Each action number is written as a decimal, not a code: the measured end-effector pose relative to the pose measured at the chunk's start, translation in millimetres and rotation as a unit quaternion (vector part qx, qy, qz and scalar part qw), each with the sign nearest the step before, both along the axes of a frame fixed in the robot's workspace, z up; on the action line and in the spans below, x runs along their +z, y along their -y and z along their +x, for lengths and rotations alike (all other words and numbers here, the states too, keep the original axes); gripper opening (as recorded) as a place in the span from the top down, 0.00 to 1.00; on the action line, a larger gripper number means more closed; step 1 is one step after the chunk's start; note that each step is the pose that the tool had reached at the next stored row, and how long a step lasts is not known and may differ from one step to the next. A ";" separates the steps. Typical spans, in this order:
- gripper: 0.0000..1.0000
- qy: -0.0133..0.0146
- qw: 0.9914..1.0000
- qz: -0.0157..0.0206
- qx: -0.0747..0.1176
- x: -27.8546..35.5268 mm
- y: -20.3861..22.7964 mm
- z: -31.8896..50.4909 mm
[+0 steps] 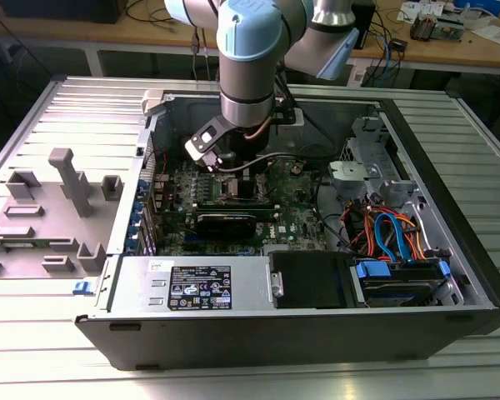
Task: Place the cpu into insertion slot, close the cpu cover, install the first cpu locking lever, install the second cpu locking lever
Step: 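Place the cpu into insertion slot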
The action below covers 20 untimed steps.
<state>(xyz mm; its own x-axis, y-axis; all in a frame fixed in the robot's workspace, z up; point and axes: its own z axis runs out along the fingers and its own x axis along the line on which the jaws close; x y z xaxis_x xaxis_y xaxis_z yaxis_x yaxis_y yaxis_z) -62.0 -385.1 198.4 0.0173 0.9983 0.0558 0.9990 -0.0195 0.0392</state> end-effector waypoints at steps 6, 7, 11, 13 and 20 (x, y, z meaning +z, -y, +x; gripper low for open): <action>0.38 0.000 1.000 0.000 0.000 3.4 0.0 0.0; 0.38 0.000 1.000 0.000 0.000 5.4 0.0 0.0; 0.38 -0.001 1.000 0.000 0.000 8.9 0.0 0.0; 0.38 -0.001 1.000 0.000 0.000 12.5 0.0 0.0; 0.77 -0.007 1.000 0.000 0.000 22.1 0.0 1.5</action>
